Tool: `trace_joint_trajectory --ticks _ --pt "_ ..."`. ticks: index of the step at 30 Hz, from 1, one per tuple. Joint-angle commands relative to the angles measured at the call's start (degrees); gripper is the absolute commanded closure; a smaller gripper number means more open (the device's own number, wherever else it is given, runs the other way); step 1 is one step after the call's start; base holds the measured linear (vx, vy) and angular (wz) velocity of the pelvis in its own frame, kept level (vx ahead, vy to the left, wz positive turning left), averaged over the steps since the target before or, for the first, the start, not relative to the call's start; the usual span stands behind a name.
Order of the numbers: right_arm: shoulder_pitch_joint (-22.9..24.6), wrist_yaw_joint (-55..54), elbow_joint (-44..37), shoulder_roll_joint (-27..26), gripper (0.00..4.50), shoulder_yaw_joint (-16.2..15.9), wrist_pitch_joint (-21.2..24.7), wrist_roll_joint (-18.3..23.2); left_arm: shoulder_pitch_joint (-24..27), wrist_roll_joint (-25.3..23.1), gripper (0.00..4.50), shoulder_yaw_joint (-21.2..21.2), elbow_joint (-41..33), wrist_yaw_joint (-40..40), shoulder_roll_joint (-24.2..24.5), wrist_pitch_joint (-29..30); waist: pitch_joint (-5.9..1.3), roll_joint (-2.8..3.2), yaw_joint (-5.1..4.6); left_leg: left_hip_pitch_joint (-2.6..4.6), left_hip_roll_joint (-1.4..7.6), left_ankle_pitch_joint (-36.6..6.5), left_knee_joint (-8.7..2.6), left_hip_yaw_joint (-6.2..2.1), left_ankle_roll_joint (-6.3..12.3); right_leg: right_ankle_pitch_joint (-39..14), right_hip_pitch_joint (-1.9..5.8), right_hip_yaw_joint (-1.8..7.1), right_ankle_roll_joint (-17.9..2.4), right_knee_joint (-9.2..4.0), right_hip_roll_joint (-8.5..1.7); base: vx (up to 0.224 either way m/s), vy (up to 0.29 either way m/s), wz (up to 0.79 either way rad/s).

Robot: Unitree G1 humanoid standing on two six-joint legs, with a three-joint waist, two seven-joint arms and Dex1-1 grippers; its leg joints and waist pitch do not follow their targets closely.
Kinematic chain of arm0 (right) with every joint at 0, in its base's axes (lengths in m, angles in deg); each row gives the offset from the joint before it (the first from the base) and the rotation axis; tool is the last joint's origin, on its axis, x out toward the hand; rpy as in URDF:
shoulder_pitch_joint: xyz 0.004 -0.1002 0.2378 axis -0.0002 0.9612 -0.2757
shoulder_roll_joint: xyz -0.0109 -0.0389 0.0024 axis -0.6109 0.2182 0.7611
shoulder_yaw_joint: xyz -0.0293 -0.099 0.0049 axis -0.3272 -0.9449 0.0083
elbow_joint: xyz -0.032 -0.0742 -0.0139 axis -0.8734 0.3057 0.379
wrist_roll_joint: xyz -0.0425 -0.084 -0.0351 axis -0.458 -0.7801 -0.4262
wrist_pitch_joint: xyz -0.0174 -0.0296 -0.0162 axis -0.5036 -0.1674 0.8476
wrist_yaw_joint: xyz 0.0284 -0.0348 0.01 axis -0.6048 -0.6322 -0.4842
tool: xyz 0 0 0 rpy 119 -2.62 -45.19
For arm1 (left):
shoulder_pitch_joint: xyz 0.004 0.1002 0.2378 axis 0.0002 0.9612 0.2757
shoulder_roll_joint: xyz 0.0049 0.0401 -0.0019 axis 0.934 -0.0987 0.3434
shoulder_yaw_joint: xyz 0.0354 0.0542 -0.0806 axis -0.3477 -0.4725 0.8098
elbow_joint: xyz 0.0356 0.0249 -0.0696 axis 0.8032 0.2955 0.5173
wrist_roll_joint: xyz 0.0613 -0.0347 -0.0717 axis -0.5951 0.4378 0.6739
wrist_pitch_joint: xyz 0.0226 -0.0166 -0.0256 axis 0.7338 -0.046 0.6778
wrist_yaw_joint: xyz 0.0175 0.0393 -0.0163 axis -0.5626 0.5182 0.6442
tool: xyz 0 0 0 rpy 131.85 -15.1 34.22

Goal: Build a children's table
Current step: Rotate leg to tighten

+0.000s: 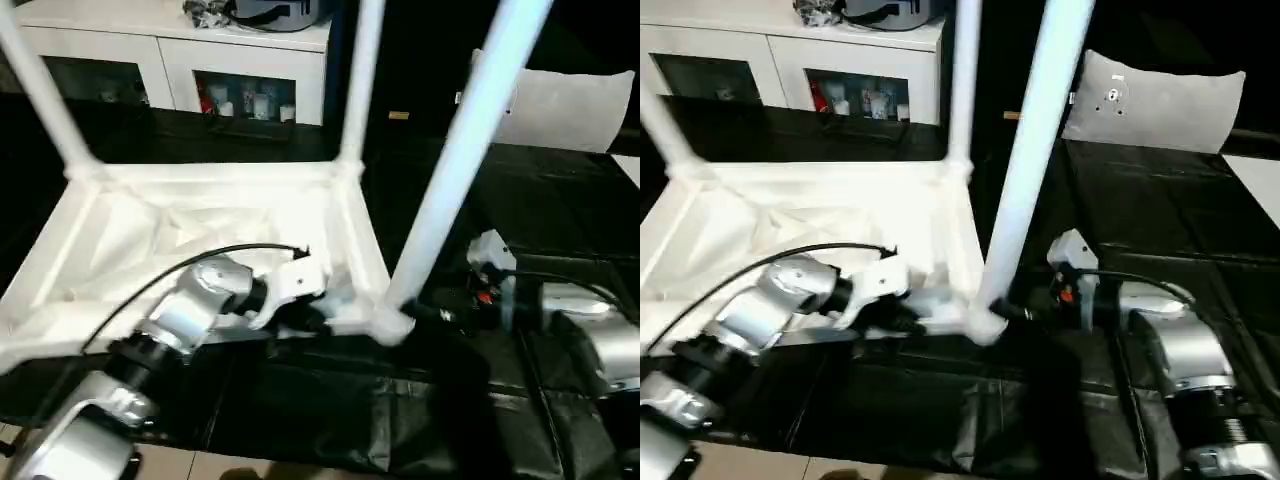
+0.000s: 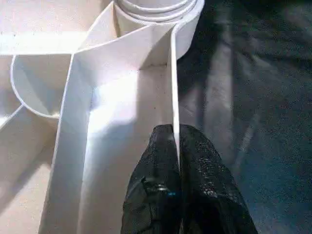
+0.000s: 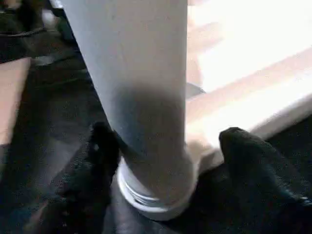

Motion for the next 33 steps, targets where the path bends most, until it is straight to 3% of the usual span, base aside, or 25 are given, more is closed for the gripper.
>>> trace_joint_trajectory --ticks 1,12,18,22,26,28,30,33 --pt "-0.7 2.1 -0.8 0.8 1.32 -0.6 1.1 1.1 0.0 0.7 4.50 -2.5 -2.6 3.9 -0.2 -1.7 -3.41 -0.29 0.10 0.02 2.52 -8.6 -3.68 -0.49 3.85 -15.5 3.27 2.90 -9.8 -4.45 -5.12 0.000 0.000 0.00" --pt "-0.9 5.3 -2.1 -0.3 2.33 -2.9 4.1 2.8 -0.4 0.6 4.50 -3.0 -2.0 4.7 0.1 -2.6 -3.52 -0.23 0.92 0.09 2.45 -8.4 -3.66 -0.55 2.76 -15.4 3.19 2.91 -9.3 -4.36 -5.04 0.000 0.000 0.00" --pt "0.7 3.0 -5.0 -1.2 2.45 -1.6 6.1 4.8 -0.1 1.6 4.50 -1.5 -2.1 2.8 -0.9 -0.6 -3.55 -0.31 1.05 0.15 2.42 -7.9 -3.62 -0.49 2.64 -15.2 3.16 2.96 -9.1 -4.37 -5.06 0.000 0.000 0.00" --pt "0.1 -11.4 -4.7 -6.6 2.46 1.0 7.7 1.4 -0.6 2.1 4.50 2.3 -1.0 -6.0 -5.2 5.8 -3.35 -0.33 0.64 0.09 2.20 -9.3 -3.83 -0.64 1.51 -19.0 3.13 2.79 -8.1 -4.82 -5.12 0.000 0.000 0.00" --pt "-2.2 -27.2 -2.8 -13.0 2.50 4.2 11.3 -2.2 -1.0 1.5 4.50 4.7 -0.1 -14.6 -9.5 11.2 -3.33 -0.33 -0.84 -0.08 1.97 -10.0 -4.09 -0.90 -0.08 -23.2 3.14 2.59 -6.1 -5.26 -5.20 0.000 0.000 0.00" --pt "-2.7 -30.7 -2.4 -14.3 2.52 4.7 11.8 -3.3 -1.2 0.9 4.50 5.2 0.3 -17.1 -10.6 12.4 -3.39 -0.42 -1.41 -0.27 1.80 -9.3 -3.97 -0.83 0.05 -22.2 3.30 2.64 -6.1 -5.26 -5.13 0.000 0.000 0.00" --pt "-4.0 -41.6 -0.5 -18.1 2.52 6.7 13.7 -5.6 -1.8 -0.5 4.50 6.3 1.5 -23.1 -13.9 14.4 -3.51 -0.36 -2.04 -0.26 1.69 -7.3 -3.83 -0.69 0.22 -19.5 3.20 2.78 -6.6 -5.01 -4.93 0.000 0.000 0.00" --pt "-4.2 -47.4 0.5 -20.5 2.52 7.7 12.6 -7.3 -1.8 -0.8 4.50 6.8 1.5 -26.2 -16.0 15.4 -3.68 -0.36 -2.13 -0.22 1.67 -6.3 -3.73 -0.63 0.52 -16.9 3.33 2.84 -7.1 -4.79 -4.92 0.000 0.000 0.00"
